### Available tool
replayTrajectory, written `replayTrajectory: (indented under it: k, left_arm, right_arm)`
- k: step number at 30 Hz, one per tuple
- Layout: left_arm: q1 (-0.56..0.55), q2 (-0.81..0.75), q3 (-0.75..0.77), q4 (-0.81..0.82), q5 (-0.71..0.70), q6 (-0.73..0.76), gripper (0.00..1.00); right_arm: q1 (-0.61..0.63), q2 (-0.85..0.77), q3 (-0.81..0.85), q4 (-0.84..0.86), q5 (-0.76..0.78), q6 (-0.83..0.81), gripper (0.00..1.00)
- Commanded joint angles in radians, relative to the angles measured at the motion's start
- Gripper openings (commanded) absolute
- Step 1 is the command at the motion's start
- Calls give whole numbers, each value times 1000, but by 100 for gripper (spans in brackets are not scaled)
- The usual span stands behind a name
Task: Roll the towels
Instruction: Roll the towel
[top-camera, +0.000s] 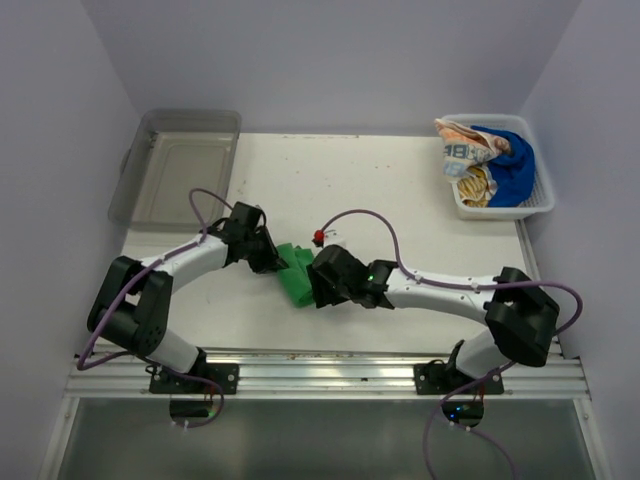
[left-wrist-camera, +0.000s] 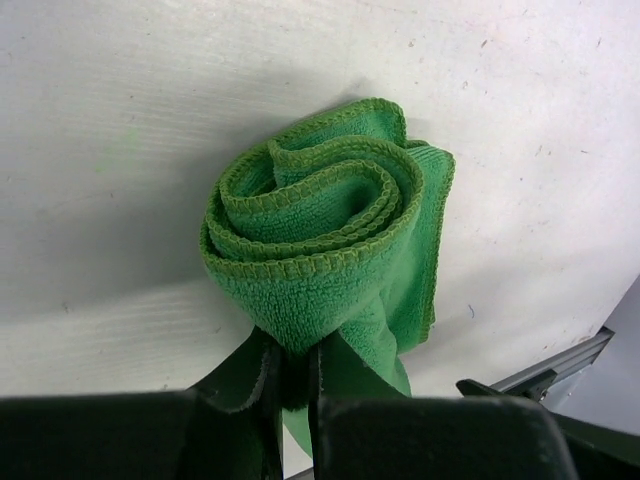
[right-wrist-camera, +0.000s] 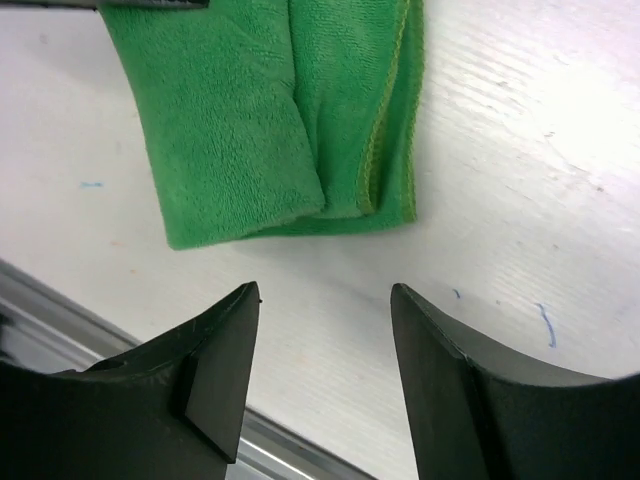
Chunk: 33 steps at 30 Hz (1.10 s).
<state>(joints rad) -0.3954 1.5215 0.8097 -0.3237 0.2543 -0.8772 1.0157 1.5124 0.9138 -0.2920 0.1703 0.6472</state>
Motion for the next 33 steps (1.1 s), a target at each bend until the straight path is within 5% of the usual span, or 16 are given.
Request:
replayTrajectory:
  k: [1, 8, 23, 26, 31, 33]
  left_arm:
    - [1, -24, 31, -67, -59, -23, 0]
    - [0, -12, 48, -89, -52, -37, 0]
    - [0, -12, 26, -74, -12, -52, 0]
    - [0, -14, 28, -77, -12, -49, 0]
    - [0, -24, 16, -74, 23, -59, 0]
    - [0, -44, 8, -63, 23, -63, 11]
  right_arm:
    - [90, -17, 69, -147, 294, -61, 60]
    - [224, 89, 221, -138, 448, -242, 73]
    - [247, 334, 342, 2, 397, -354, 72]
    - [247, 353, 338, 7, 419, -331, 65]
    - [238, 302, 263, 89, 405, -296, 17]
    - [213, 279, 226, 112, 353, -265, 5]
